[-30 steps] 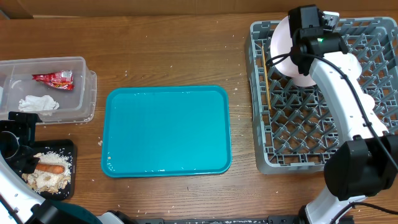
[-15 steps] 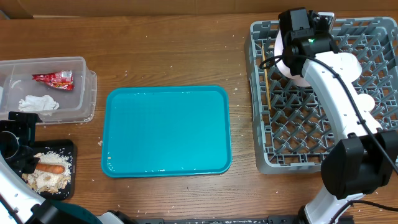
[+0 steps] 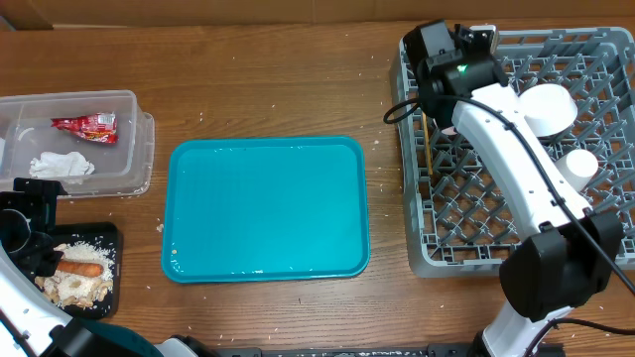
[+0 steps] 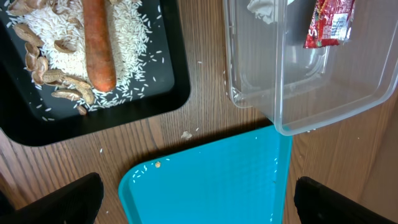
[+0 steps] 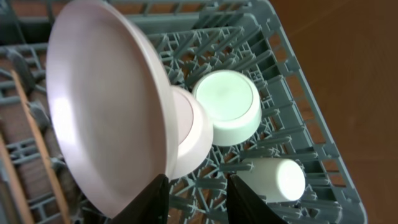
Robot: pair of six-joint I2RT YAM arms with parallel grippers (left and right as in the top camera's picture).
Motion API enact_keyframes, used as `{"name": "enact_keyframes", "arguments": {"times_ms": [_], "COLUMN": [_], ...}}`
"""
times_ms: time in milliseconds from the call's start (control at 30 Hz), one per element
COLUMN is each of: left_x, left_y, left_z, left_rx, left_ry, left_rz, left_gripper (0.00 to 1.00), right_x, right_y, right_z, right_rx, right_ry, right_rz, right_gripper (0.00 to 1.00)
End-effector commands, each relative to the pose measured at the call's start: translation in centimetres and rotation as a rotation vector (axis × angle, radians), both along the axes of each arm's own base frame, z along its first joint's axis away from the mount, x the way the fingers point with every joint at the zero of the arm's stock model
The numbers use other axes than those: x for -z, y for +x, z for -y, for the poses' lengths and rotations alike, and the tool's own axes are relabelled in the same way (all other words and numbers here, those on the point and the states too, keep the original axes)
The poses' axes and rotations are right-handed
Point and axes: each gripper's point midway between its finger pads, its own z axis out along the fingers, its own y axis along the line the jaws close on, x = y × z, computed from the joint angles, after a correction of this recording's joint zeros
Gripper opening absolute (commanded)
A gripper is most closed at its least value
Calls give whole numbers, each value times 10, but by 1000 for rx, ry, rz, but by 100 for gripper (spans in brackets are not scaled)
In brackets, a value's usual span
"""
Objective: Sort waste into correct bins and load items into the dishwasher
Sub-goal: 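Carry the plate right and stand it upright in the dish rack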
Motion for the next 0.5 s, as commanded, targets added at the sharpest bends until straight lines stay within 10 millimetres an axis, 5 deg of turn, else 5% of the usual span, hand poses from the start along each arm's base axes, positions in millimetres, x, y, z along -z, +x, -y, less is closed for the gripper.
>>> {"name": "enact_keyframes", "arguments": {"times_ms": [0, 233, 467], "left_x": [-1, -1, -1], "left_y": [3, 3, 3], "left_z": [0, 0, 0], "left_rx": [16, 16, 16], "left_ry": [3, 3, 3], "left_rz": [4, 4, 4], "left_gripper": [100, 100, 100], "right_x": [-49, -129, -168], "right_y": [-3, -51, -116], "right_z": [-12, -44, -71], "right_rx": [60, -30, -233], "right_ry": [186, 521, 752], "right_rz": [127, 166, 150], "right_gripper": [35, 44, 45]}}
